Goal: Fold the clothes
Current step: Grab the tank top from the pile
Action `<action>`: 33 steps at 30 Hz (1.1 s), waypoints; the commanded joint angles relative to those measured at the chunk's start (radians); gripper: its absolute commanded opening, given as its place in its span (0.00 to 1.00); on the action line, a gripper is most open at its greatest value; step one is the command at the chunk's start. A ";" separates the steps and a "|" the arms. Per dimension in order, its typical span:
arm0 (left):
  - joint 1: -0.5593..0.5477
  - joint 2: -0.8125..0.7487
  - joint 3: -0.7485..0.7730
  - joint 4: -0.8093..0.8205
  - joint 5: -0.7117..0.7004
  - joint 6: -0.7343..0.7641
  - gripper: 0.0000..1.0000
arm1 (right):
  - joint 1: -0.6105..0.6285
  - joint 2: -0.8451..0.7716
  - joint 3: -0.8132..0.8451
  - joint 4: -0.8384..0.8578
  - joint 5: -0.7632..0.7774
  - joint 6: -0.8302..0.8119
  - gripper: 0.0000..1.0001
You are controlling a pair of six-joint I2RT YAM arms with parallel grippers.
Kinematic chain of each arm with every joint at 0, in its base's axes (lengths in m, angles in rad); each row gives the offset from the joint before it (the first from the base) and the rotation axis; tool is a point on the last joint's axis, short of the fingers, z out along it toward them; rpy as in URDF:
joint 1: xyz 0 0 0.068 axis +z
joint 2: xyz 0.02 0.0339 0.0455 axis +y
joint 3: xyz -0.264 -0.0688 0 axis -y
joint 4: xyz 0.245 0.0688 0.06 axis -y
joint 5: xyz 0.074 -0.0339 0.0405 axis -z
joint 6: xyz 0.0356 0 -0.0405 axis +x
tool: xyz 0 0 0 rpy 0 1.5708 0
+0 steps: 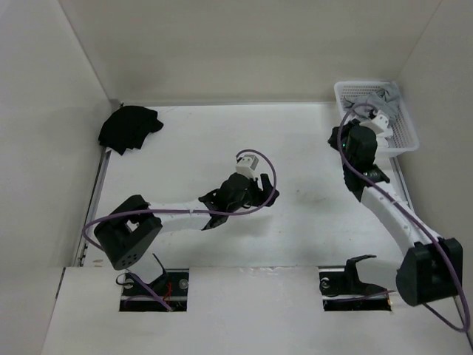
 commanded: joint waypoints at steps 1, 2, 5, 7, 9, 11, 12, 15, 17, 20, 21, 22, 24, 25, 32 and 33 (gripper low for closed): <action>-0.013 0.005 -0.014 0.074 0.023 0.028 0.67 | -0.126 0.116 0.157 -0.033 0.034 -0.038 0.05; -0.016 0.005 -0.020 0.096 0.023 0.037 0.65 | -0.172 0.177 0.213 -0.044 0.034 -0.052 0.03; -0.013 -0.011 -0.047 0.134 0.021 0.063 0.50 | -0.264 0.309 0.325 -0.059 0.038 -0.074 0.01; -0.004 -0.025 -0.064 0.145 0.014 0.080 0.38 | -0.327 0.415 0.407 -0.059 0.051 -0.065 0.03; 0.010 -0.025 -0.076 0.163 0.009 0.087 0.34 | -0.372 0.520 0.488 -0.050 0.077 -0.060 0.10; 0.033 -0.010 -0.083 0.180 0.018 0.072 0.34 | -0.401 0.658 0.609 -0.072 0.129 -0.074 0.19; 0.041 -0.004 -0.084 0.182 0.026 0.062 0.36 | -0.415 0.723 0.675 -0.091 0.143 -0.086 0.25; 0.055 -0.004 -0.086 0.186 0.041 0.055 0.41 | -0.456 0.872 0.845 -0.157 0.123 -0.101 0.39; 0.059 -0.008 -0.093 0.200 0.037 0.060 0.44 | -0.482 0.955 0.945 -0.196 0.091 -0.092 0.49; 0.082 -0.002 -0.100 0.211 0.041 0.054 0.48 | -0.524 1.073 1.071 -0.255 0.068 -0.056 0.57; 0.085 0.001 -0.100 0.211 0.041 0.054 0.48 | -0.528 1.091 1.093 -0.266 0.066 -0.051 0.58; 0.093 0.010 -0.098 0.212 0.041 0.054 0.48 | -0.538 1.126 1.132 -0.288 0.065 -0.049 0.58; 0.104 0.028 -0.092 0.212 0.051 0.049 0.49 | -0.541 1.180 1.202 -0.323 0.068 -0.049 0.58; 0.110 0.034 -0.089 0.212 0.058 0.045 0.49 | -0.541 1.210 1.244 -0.338 0.071 -0.048 0.58; 0.133 0.036 -0.096 0.222 0.075 0.031 0.49 | -0.538 1.356 1.438 -0.407 0.078 0.021 0.53; 0.138 0.036 -0.096 0.222 0.075 0.031 0.49 | -0.538 1.374 1.467 -0.427 0.078 0.035 0.51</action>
